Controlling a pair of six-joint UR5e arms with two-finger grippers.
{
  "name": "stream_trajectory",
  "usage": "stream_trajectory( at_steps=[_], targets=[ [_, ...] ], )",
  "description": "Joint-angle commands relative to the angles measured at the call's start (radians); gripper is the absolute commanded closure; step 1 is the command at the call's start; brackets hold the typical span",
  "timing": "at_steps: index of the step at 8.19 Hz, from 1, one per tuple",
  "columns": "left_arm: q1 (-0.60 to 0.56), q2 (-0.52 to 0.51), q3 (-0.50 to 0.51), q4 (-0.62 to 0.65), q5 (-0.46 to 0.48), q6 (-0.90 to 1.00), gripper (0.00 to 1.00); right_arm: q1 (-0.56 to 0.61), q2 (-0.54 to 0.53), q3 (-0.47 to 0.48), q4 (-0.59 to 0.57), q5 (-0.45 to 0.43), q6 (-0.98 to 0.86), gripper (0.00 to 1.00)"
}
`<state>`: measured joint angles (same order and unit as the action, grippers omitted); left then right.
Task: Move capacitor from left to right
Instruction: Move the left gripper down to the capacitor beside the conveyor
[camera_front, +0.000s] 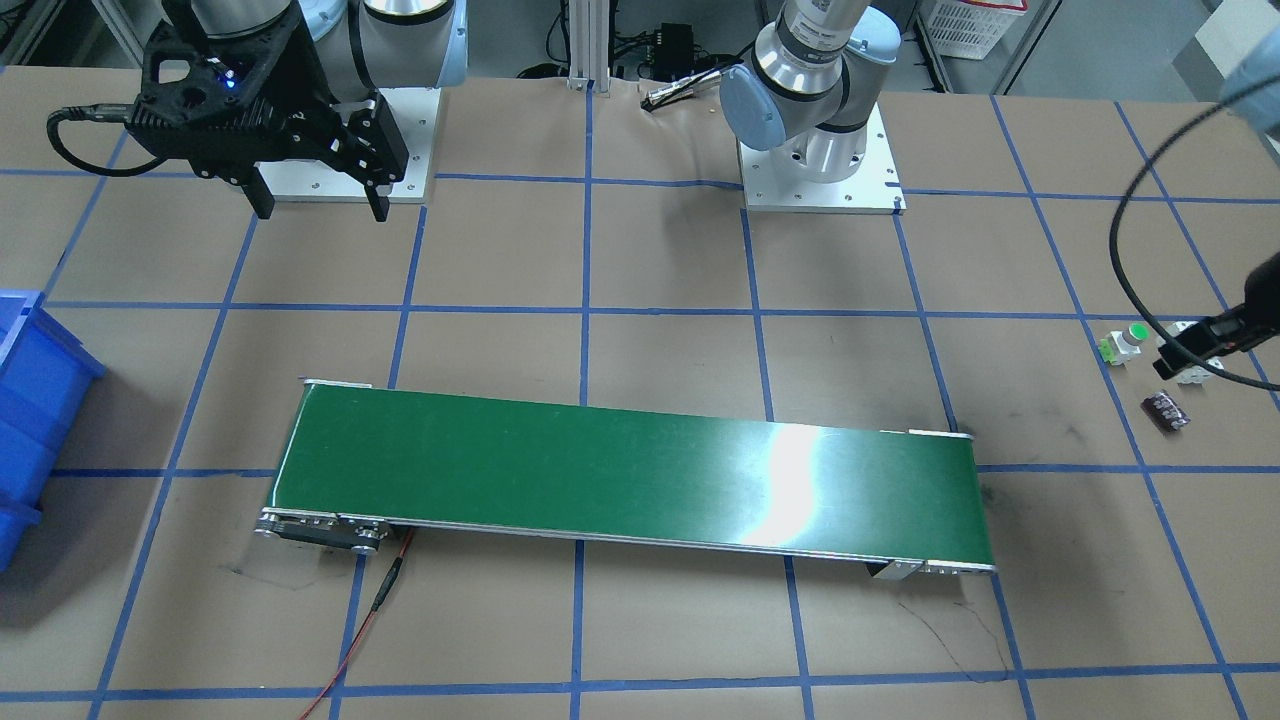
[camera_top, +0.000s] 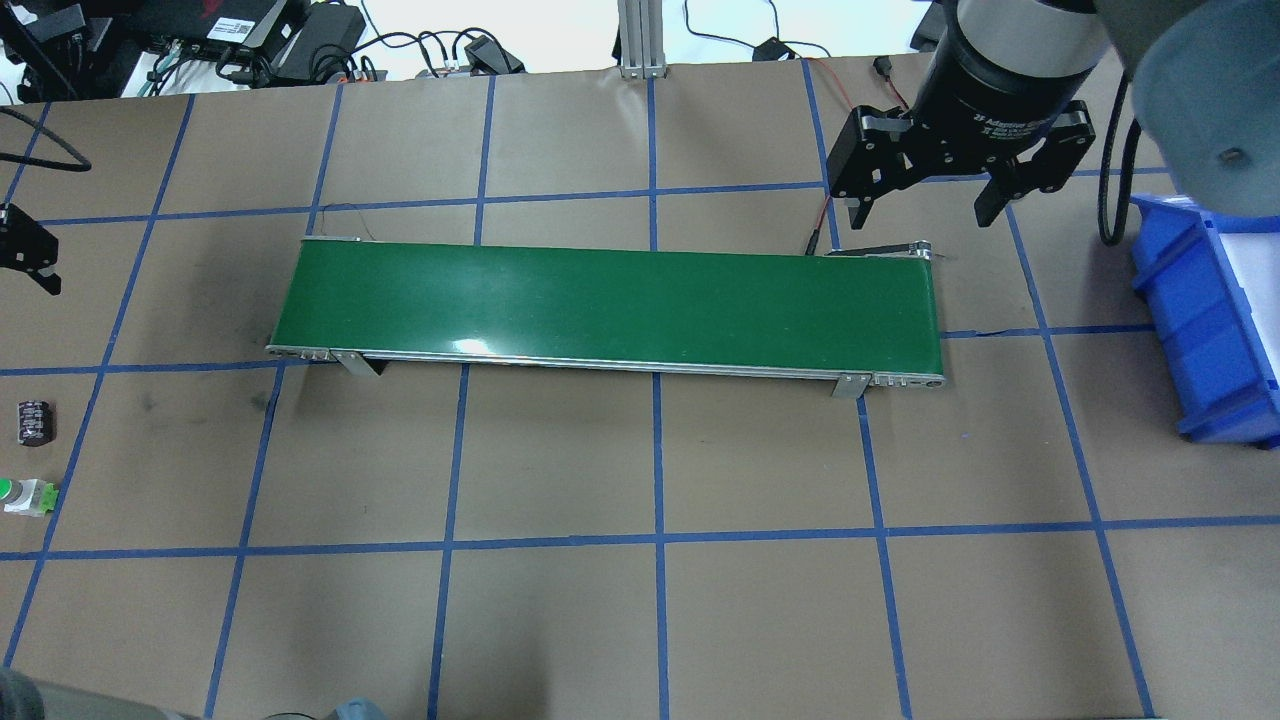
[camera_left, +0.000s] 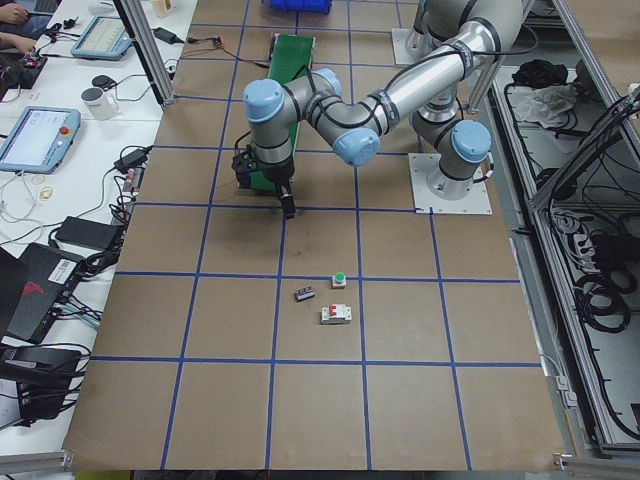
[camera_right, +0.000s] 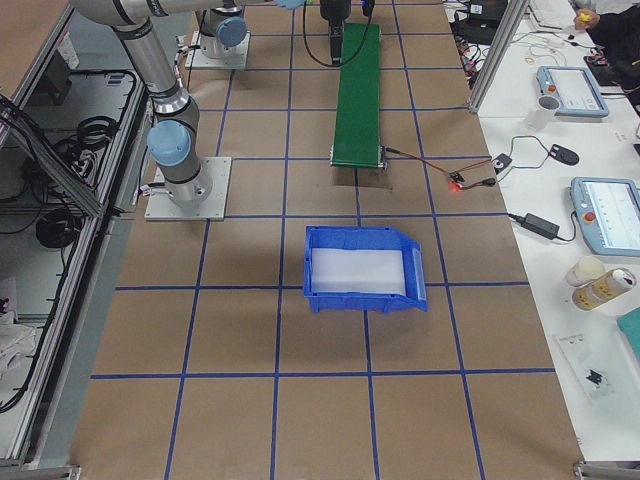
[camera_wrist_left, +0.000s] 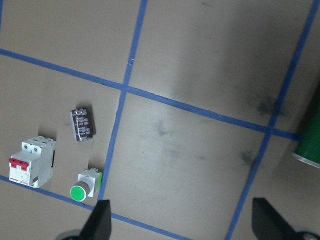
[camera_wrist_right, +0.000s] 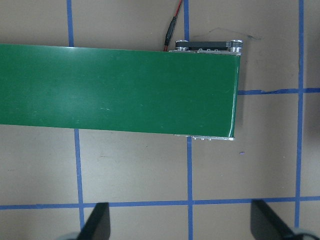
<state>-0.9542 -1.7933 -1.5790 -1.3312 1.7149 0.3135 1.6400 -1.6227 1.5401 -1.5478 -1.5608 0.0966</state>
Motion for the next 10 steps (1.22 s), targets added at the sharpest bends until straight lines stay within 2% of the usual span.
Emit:
stream_trajectory(
  at_steps=[1,6,7,8,10],
  targets=[
    [0.119,-0.116,-0.023,0.154,-0.008,0.105,0.00,0.000,0.000,0.000,0.000,-0.002,0.000,0.00],
    [0.179,-0.265,-0.026,0.341,-0.034,0.115,0.00,-0.008,0.007,0.000,-0.002,-0.004,-0.008,0.00],
    [0.210,-0.296,-0.027,0.348,-0.043,0.113,0.00,-0.028,0.007,0.000,-0.002,-0.004,-0.017,0.00],
    [0.225,-0.319,-0.027,0.340,-0.101,0.118,0.00,-0.064,0.007,0.000,0.000,-0.001,-0.018,0.00],
    [0.229,-0.327,-0.041,0.336,-0.097,0.119,0.00,-0.098,0.006,0.002,0.005,0.005,-0.018,0.00]
  ],
)
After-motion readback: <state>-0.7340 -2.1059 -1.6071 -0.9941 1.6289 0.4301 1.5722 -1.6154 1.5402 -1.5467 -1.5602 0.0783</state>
